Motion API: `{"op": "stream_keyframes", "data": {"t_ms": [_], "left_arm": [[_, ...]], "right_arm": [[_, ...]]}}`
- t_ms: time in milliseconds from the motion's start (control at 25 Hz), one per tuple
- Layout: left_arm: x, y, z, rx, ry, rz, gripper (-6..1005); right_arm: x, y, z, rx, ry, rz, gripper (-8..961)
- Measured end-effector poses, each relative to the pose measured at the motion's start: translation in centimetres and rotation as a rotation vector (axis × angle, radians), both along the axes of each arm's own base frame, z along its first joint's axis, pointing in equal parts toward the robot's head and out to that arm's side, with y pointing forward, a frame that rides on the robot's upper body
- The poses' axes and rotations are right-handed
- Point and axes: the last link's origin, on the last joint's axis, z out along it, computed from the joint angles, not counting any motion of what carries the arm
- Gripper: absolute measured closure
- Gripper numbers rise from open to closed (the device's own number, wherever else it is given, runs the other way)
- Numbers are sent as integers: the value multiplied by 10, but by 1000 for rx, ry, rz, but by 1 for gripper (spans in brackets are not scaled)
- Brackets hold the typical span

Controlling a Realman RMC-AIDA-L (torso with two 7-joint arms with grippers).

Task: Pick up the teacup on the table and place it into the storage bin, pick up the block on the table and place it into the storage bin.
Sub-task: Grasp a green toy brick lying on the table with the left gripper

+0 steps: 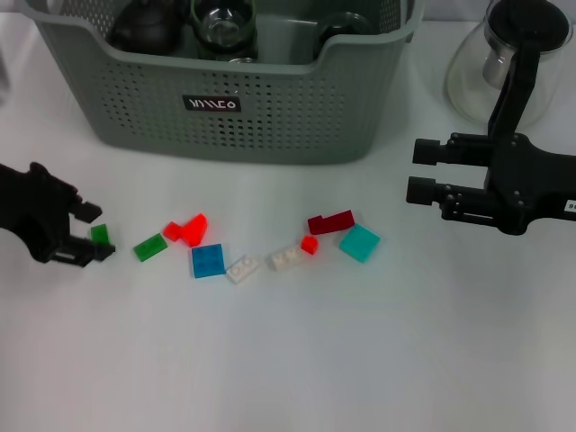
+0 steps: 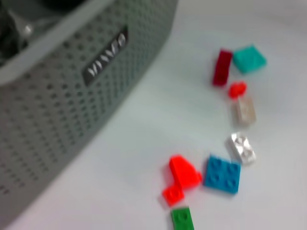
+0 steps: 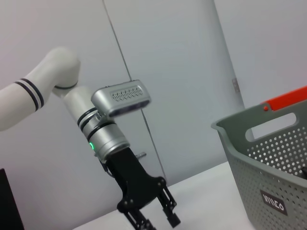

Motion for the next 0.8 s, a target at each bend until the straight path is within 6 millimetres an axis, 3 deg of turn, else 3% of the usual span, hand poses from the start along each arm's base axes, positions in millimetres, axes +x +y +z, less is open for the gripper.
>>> {"op": "stream_keyframes", "data": {"t_ms": [360,800], "left_arm": [[7,16,-19,-14,156,33,430],[7,21,-37,-38,272,-25,305]], "right_arm": [[-1,1,0,2,5,1,340],[-3,3,0,6,4,5,340]]}}
